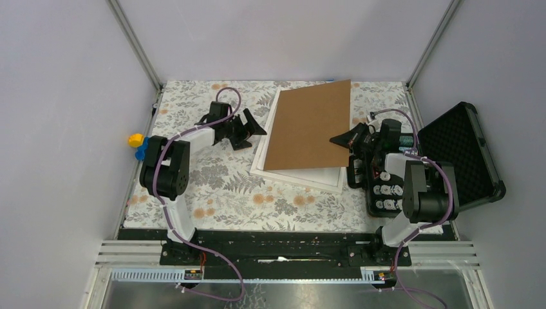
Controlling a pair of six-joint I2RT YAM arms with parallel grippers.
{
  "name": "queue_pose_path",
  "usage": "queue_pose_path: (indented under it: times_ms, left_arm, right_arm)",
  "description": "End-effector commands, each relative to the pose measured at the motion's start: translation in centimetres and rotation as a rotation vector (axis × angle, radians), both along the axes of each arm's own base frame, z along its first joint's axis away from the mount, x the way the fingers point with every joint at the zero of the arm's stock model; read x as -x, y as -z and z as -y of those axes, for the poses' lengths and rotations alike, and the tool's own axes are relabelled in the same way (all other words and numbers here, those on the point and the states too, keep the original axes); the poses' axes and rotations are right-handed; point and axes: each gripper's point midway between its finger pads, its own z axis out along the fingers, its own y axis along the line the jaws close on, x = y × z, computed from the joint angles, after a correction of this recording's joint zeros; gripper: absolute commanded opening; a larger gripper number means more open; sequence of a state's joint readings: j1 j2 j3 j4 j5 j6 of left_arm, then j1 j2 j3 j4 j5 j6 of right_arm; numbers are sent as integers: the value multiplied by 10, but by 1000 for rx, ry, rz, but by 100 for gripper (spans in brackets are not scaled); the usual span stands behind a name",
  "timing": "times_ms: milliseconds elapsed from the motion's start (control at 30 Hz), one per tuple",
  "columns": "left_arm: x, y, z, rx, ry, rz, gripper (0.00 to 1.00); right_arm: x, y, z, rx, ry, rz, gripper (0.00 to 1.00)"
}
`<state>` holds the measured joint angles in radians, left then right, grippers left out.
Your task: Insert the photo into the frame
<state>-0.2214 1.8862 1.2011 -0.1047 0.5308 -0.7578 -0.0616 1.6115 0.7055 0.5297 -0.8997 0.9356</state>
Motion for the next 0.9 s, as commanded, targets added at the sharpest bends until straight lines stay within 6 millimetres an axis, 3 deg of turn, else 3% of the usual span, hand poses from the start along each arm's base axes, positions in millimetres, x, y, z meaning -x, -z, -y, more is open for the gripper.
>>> queue_pose_path:
  times_ms: [0, 300, 467, 733, 867]
  left_arm:
    - [-1, 0, 11, 86, -3, 17, 98]
    - [7, 10, 16, 130, -14, -30, 98]
    - [10, 8, 22, 155, -3, -36, 98]
    - [14, 7, 31, 212, 4, -62, 98]
    - [17, 8, 26, 180, -3, -45, 99]
  right_arm:
    - [-19, -33, 0, -6, -8, 174, 0]
    - [-16, -25, 1, 14, 26, 155, 0]
    - [-8, -20, -12, 7, -20, 139, 0]
    - [-2, -4, -16, 17, -1, 94, 0]
    - [-1, 1, -26, 29, -13, 86, 0]
